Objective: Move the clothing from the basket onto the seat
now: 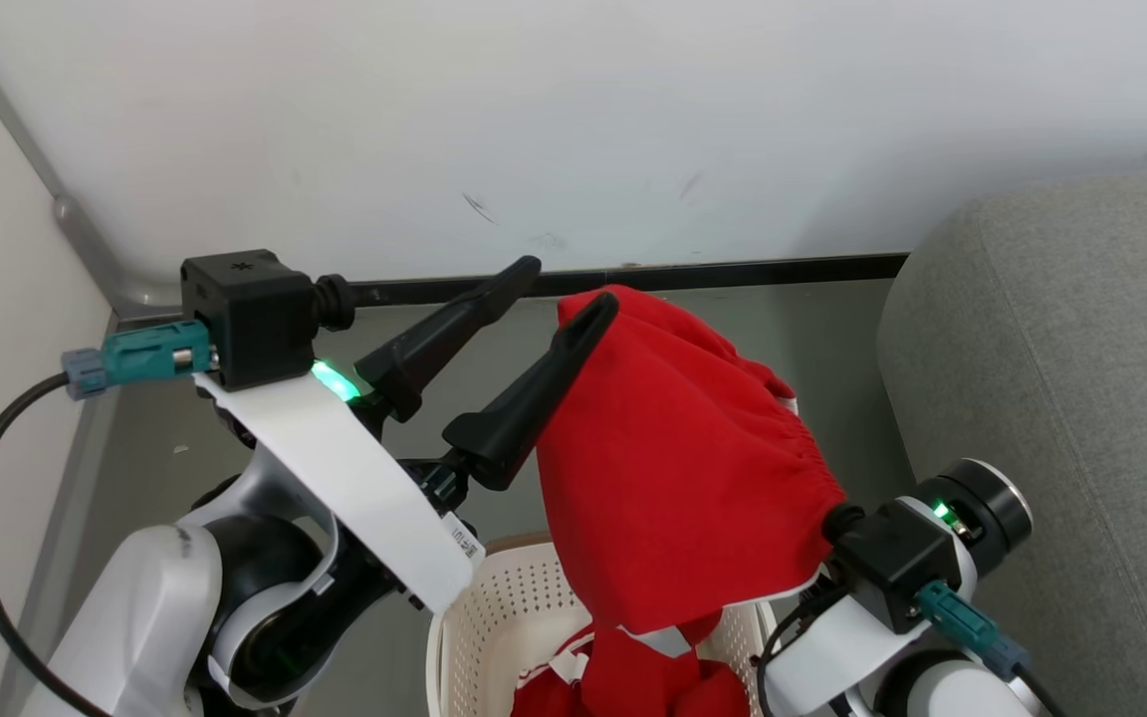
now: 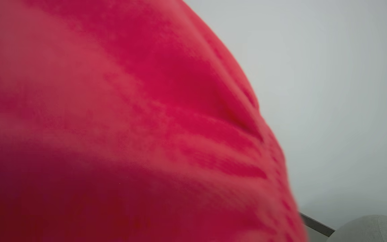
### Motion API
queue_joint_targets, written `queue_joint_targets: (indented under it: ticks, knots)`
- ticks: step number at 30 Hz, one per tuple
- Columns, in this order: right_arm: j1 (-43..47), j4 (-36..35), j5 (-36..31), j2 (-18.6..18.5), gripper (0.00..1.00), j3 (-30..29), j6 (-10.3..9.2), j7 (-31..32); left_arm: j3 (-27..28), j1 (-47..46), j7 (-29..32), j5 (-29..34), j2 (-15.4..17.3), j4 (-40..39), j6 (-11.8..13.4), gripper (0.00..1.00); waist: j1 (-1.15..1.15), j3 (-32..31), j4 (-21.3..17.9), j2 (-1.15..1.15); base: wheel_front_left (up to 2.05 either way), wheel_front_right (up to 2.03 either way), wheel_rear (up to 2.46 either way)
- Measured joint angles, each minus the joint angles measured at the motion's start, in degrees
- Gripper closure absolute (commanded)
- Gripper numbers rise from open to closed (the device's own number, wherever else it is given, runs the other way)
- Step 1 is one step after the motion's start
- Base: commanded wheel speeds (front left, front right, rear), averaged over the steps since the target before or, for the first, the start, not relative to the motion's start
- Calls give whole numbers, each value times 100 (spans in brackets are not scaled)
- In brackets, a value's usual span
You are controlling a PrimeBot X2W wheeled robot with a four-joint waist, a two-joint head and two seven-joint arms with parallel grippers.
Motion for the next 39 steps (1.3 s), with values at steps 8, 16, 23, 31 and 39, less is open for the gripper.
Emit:
queue_joint_targets:
  ticks: [8,16,23,31,39]
  knots:
    - [96,-13,48,2,100,-165,0,8,75,85,-136,163,56,-42,46,0,0,50,-33,0,0,0,0]
    - [96,-97,49,3,100,-319,0,9,199,315,-341,312,116,12,100,0,0,120,-82,0,0,0,0]
    - [95,-164,49,4,100,-532,0,9,207,567,-543,584,253,112,100,0,0,164,-137,0,0,0,0]
    - [95,-223,48,7,100,-728,0,8,224,811,-806,768,276,202,148,0,0,176,-215,0,0,0,0]
    - [94,-332,48,23,100,-1036,0,8,180,910,-1054,1134,452,226,90,0,0,189,-314,0,0,0,0]
